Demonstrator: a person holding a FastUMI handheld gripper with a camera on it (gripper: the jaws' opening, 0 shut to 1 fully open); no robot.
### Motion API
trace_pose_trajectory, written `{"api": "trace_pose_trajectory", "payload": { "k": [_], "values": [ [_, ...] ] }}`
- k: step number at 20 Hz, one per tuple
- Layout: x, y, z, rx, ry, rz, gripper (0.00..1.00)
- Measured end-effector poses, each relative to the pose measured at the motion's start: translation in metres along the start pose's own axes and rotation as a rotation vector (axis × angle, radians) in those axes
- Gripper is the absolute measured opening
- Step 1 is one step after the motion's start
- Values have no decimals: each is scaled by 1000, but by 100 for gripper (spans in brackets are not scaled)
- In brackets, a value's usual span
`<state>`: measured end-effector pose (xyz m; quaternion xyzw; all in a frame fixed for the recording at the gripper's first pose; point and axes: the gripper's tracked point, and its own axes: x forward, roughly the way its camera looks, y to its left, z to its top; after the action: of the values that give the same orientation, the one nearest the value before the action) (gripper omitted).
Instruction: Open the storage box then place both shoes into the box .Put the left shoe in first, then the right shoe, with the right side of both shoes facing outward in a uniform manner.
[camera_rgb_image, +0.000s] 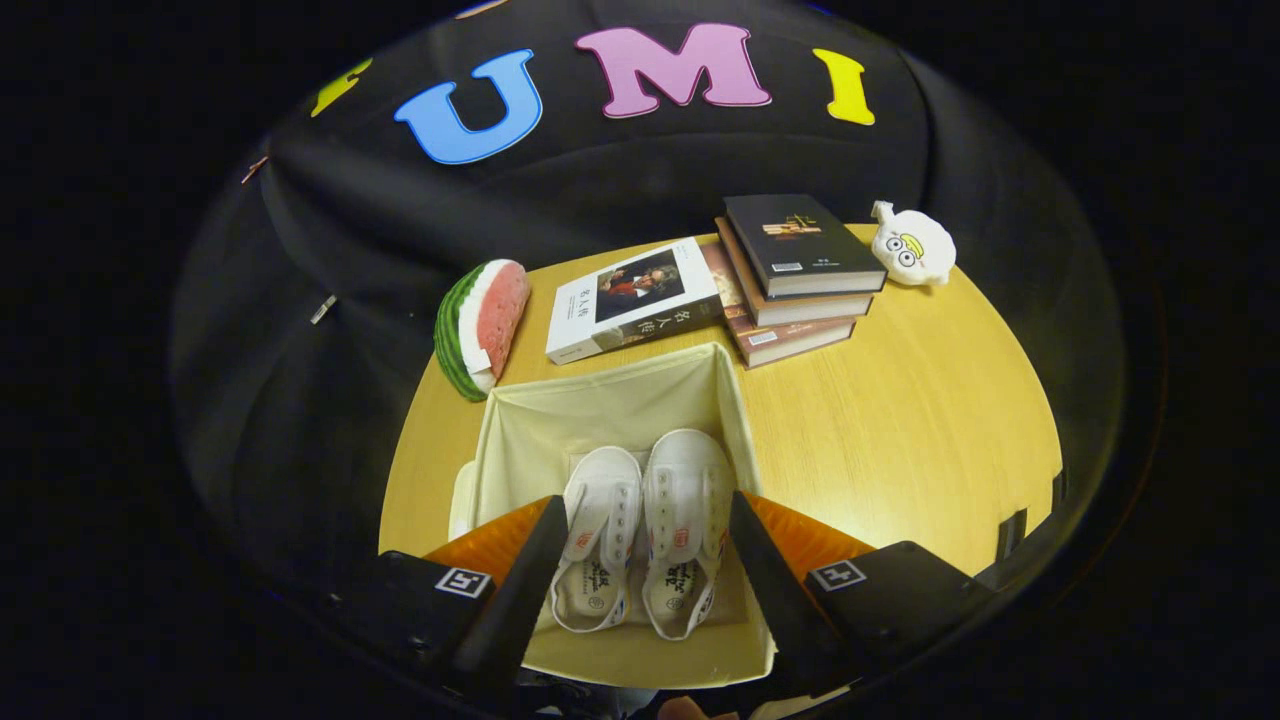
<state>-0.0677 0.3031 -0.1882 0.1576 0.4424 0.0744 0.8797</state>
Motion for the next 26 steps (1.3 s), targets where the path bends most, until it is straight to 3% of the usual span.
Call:
{"api": "trace_pose_trajectory", "payload": {
  "k": [11,20,26],
  "values": [
    [-51,-117,70,-99,-247,-158,99],
    [-103,-168,146,-130,-564,-154,99],
    [-124,-192,165,-138,-662,-155,99]
  ]
}}
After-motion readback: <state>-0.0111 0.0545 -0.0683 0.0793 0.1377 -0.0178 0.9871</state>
